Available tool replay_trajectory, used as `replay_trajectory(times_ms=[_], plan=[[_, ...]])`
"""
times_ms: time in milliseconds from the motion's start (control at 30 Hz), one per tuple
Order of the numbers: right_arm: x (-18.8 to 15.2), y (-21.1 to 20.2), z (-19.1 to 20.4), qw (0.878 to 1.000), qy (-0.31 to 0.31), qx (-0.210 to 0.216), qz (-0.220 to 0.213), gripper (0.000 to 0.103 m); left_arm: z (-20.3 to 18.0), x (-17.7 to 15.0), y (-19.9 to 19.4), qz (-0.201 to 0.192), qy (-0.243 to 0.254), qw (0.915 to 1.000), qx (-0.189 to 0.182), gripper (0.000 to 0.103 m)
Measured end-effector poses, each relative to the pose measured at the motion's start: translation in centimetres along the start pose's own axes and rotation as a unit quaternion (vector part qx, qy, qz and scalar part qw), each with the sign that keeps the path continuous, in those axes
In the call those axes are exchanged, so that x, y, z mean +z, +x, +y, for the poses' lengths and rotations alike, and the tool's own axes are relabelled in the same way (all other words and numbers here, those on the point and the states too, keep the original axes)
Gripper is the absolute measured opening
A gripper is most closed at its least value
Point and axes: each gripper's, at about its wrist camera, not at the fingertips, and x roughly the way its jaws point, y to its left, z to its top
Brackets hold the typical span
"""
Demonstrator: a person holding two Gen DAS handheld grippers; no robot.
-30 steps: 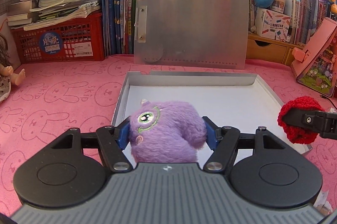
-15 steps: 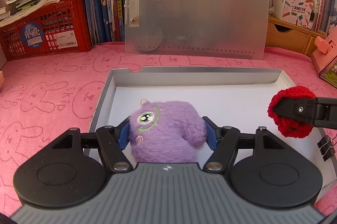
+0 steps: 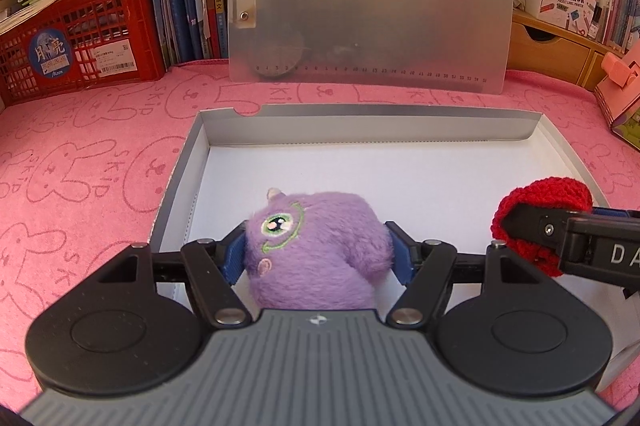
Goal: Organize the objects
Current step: 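Carry purple plush with left tool while right tool carries red bow into box, open both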
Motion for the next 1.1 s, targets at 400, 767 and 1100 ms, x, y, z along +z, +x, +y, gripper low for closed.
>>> replay_trajectory(times_ms=[400, 767, 1100], plan=[[-0.2, -0.7, 0.4, 1.0, -0.011, 0.0, -0.006, 0.078, -0.3, 0.1, -1.0, -0.011, 0.014, 0.9998, -0.005, 0.084], [-0.3, -2.5, 0.6, 1.0, -0.024, -0.011, -0.017, 0.085, -0.6, 0.1, -3.1, -0.036, 0.04, 0.9986, 0.004, 0.092], [-0.8, -4.8, 1.2, 0.999, -0.043, -0.012, -0.031, 0.089, -0.4, -0.6, -5.5, -0.052, 0.035, 0.998, -0.006, 0.095]])
